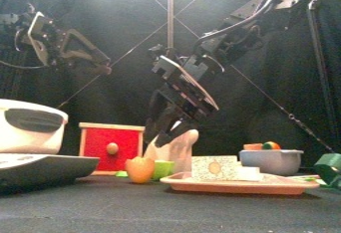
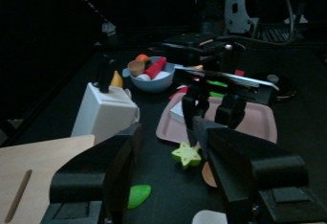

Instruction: Grab eggshell

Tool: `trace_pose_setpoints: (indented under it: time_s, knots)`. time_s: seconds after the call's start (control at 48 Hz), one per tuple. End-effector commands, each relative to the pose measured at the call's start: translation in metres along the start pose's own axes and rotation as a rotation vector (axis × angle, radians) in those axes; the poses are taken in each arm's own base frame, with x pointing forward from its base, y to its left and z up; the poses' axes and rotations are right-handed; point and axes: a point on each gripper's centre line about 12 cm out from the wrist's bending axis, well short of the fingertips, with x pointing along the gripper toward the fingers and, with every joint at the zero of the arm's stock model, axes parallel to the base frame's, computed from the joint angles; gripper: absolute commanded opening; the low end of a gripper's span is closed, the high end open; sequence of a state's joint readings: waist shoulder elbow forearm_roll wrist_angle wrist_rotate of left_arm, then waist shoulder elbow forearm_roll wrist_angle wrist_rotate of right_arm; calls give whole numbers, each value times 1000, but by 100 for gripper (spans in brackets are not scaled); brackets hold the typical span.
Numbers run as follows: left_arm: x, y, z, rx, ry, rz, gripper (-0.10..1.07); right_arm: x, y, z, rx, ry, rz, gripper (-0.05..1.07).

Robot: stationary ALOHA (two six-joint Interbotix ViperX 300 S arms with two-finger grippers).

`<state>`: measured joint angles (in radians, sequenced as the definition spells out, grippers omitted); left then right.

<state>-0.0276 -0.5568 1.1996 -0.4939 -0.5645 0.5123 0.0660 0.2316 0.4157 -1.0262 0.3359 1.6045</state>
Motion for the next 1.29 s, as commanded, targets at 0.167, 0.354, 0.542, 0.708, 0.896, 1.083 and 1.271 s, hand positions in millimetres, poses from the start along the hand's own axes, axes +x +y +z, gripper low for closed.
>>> trace_pose_setpoints:
  time_s: [0.167, 0.354, 0.542, 0.708, 0.896, 1.083, 1.271]
  knots:
    - [1, 1, 4, -3, -14, 6, 86, -40, 5, 27, 52, -77, -29, 75]
    - [1, 1, 3, -2, -12, 4, 86, -84, -28, 10, 166, -29, -237, 75]
    - [1, 0, 3, -2, -6, 1, 86, -130, -74, -16, 260, 26, -435, 75]
    - [1, 0, 3, -1, -6, 1, 86, -134, -122, -15, 304, 18, -552, 75]
    - [1, 1, 2, -1, -4, 4, 86, -133, -173, -3, 357, -28, -653, 74]
    - [1, 1, 2, -1, -4, 4, 86, -121, -199, -6, 411, -29, -606, 74]
    - [0, 1, 2, 0, -6, 5, 86, -111, -219, -17, 445, -8, -583, 74]
